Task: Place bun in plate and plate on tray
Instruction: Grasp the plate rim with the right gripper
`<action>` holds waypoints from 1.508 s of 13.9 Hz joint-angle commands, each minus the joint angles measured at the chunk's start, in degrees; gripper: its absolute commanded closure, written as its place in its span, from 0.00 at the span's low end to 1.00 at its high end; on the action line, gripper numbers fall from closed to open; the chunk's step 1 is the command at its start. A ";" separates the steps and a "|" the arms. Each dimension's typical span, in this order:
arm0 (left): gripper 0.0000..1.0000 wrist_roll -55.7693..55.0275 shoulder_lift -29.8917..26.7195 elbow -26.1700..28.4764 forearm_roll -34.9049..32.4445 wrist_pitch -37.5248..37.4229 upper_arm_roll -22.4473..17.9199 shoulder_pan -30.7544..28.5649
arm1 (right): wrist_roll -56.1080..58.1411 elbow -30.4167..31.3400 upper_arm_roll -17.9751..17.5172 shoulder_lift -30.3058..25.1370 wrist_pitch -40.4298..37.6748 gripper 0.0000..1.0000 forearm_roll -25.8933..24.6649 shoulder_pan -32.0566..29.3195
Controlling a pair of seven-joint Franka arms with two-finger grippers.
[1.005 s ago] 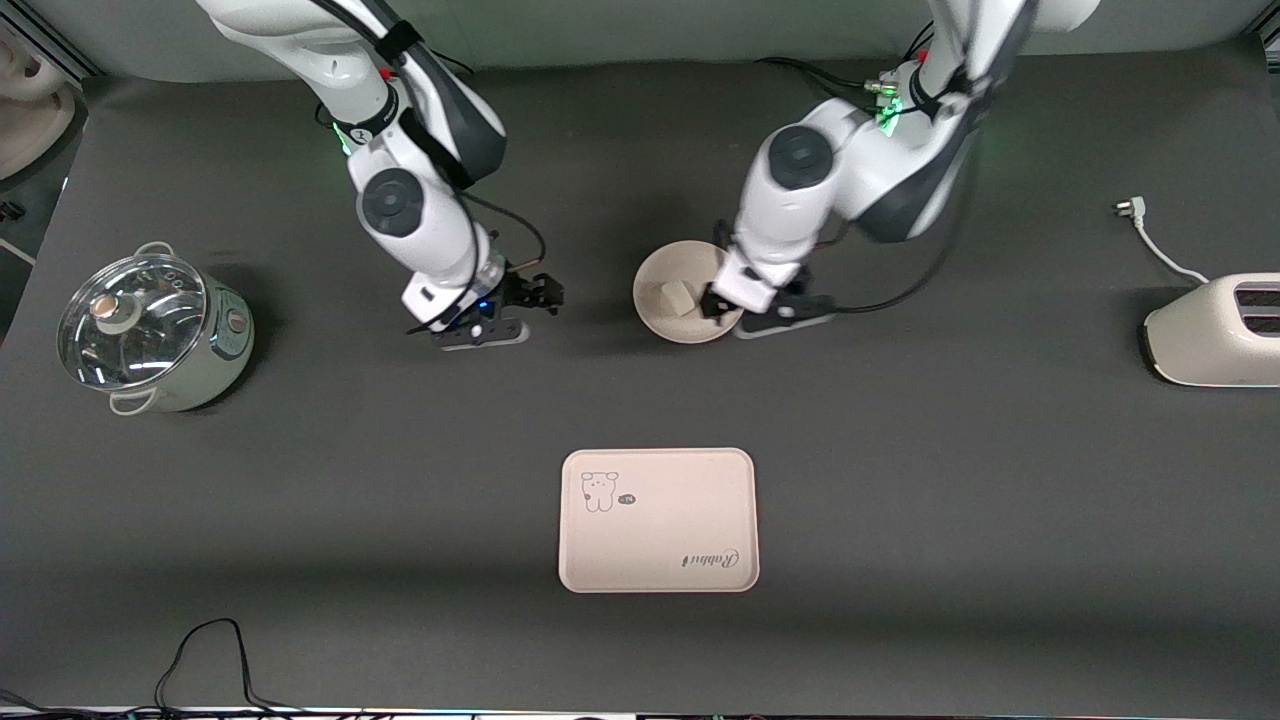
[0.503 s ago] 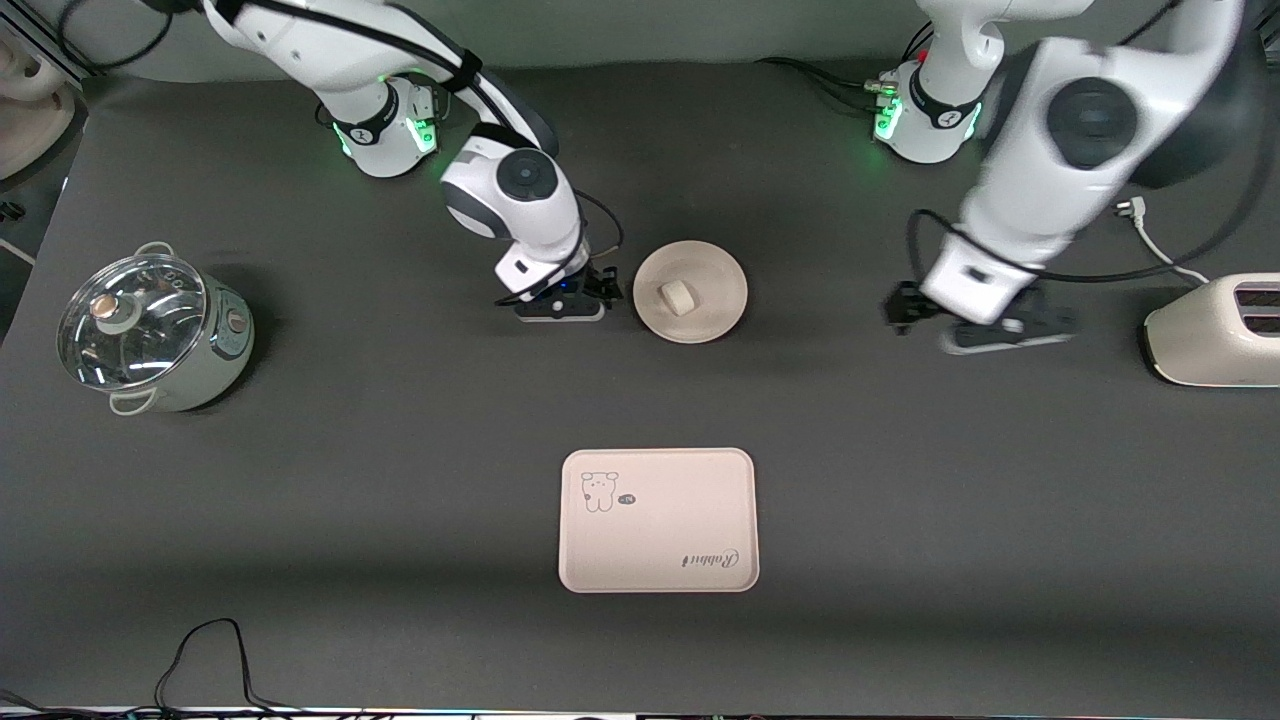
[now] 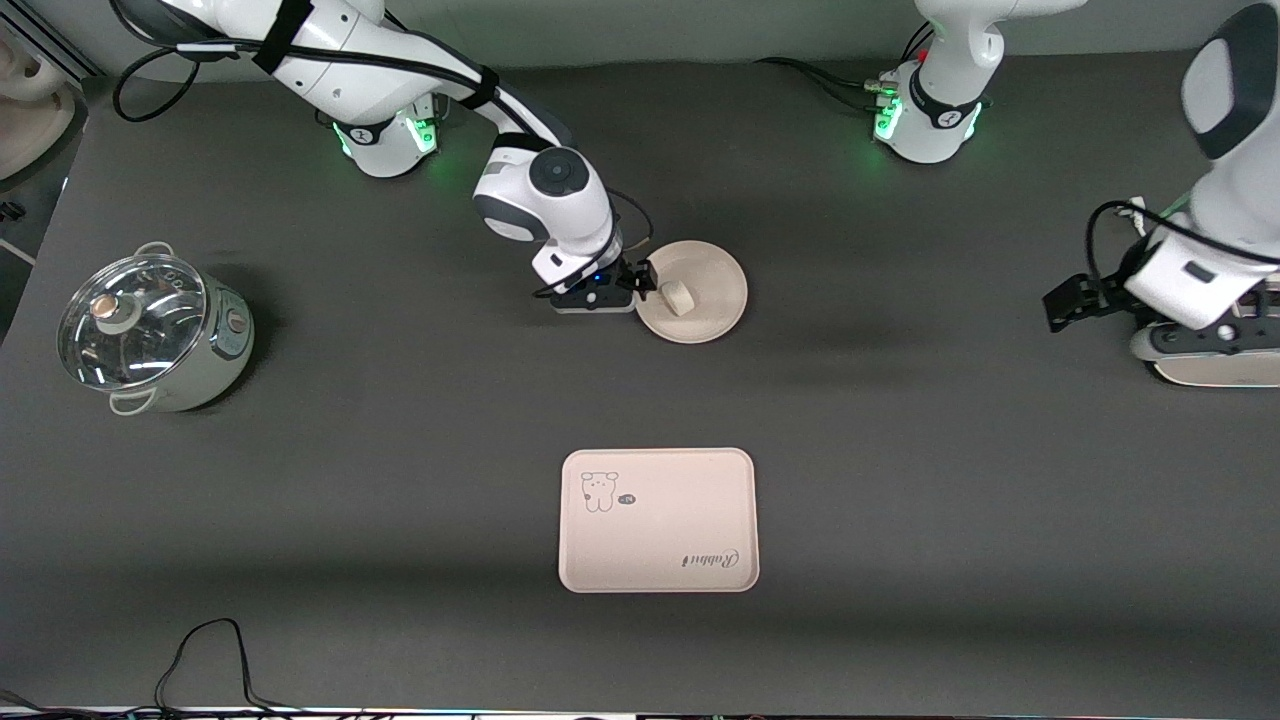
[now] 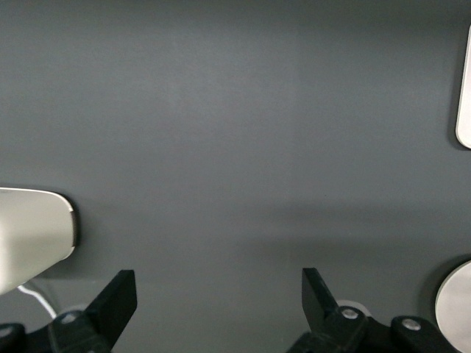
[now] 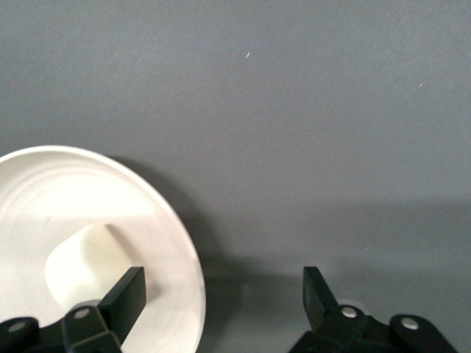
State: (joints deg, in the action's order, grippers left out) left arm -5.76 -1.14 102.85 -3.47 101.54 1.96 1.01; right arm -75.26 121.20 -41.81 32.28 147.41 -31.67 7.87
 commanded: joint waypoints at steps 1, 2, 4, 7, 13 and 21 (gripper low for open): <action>0.00 3.02 2.37 -4.50 -0.57 -1.62 -6.09 5.32 | -4.97 -1.23 -0.11 1.90 -0.29 0.08 -4.01 1.70; 0.00 3.55 2.37 -5.28 -0.31 -1.69 -6.44 5.14 | -6.90 -1.23 -0.11 2.78 -0.20 0.11 -6.63 1.80; 0.00 3.56 2.72 -6.43 -0.13 -2.22 -8.53 5.84 | -11.47 -1.23 -0.11 4.45 -0.29 0.19 -12.87 1.80; 0.00 3.82 3.42 -7.31 -0.22 -2.48 -6.90 2.44 | -12.81 -2.02 -0.11 5.60 -0.28 0.71 -14.92 1.71; 0.00 3.47 3.86 -9.33 -0.57 -5.47 -5.38 3.19 | -12.90 -3.60 -0.11 6.48 -0.20 1.00 -14.83 1.71; 0.00 4.95 3.86 -9.33 -0.48 -8.03 -6.00 3.38 | -11.93 -6.94 -3.26 6.39 -2.74 1.00 -13.69 -1.09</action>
State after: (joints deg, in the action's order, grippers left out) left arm -2.57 2.15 95.38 -3.49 95.11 -3.20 3.29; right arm -85.64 116.33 -42.29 37.74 147.16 -44.30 8.96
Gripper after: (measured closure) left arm 0.000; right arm 0.956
